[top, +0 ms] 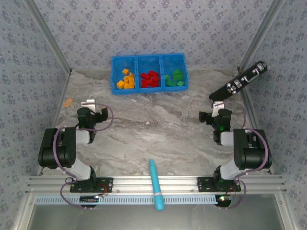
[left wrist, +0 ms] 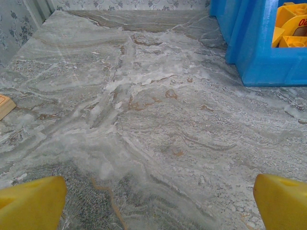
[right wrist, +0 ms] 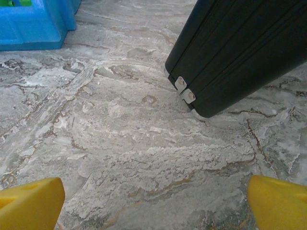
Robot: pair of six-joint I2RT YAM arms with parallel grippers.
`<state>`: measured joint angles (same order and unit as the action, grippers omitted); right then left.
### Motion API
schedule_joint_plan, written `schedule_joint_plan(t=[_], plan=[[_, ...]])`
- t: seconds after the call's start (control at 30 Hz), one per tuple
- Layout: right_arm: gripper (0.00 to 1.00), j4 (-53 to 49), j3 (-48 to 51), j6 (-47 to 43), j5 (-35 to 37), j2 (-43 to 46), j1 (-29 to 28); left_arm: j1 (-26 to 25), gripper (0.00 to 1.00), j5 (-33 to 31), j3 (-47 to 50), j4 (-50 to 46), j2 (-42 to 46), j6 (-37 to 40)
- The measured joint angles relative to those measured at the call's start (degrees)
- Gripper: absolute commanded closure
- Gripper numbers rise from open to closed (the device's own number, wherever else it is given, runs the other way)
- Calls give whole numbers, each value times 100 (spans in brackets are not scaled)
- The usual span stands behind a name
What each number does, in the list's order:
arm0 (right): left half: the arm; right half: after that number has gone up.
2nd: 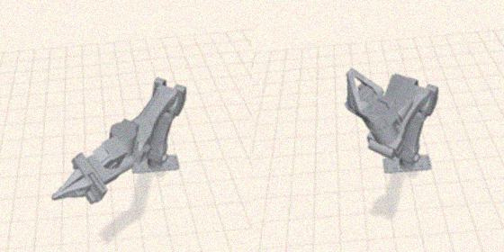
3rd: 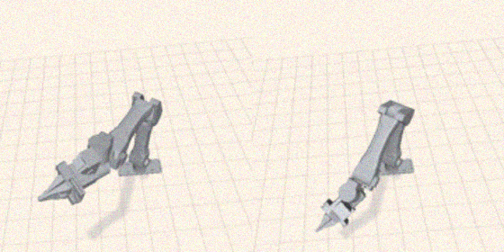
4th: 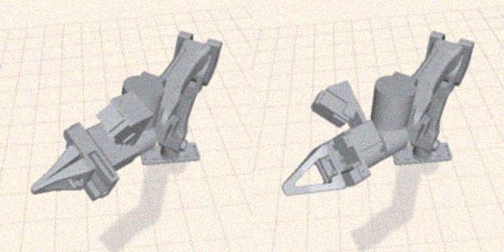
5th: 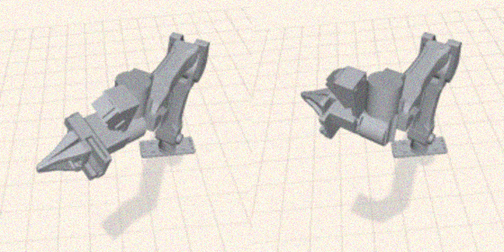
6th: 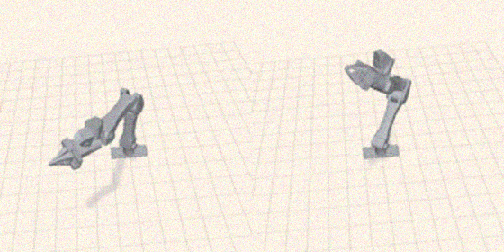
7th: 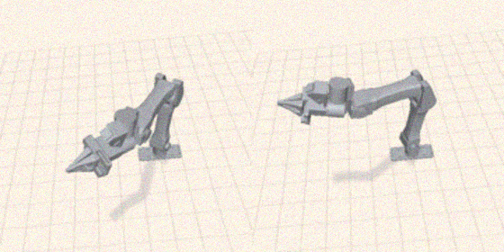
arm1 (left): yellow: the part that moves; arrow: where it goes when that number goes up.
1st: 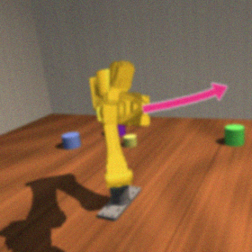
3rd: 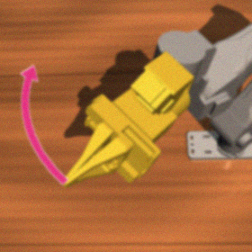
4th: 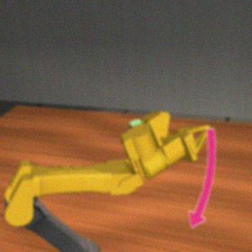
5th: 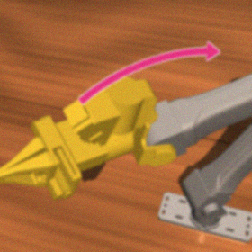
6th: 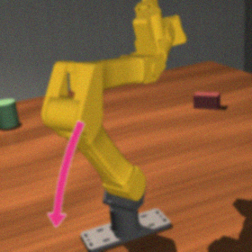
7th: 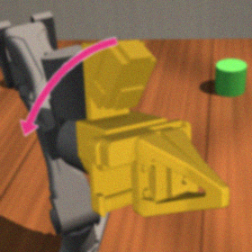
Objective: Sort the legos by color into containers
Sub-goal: Reset both arms
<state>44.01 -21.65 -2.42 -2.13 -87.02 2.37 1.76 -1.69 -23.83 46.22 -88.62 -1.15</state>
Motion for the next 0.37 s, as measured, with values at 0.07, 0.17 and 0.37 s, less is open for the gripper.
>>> schedule_joint_plan(t=[0.07,0.17,0.37], plan=[[0,2,-2,2,22,0,-4,0,0,0,0,0,0,0],[0,2,-4,0,42,0,-4,0,0,0,0,0,0,0],[0,2,-42,0,66,0,-4,0,0,0,0,0,0,0]])
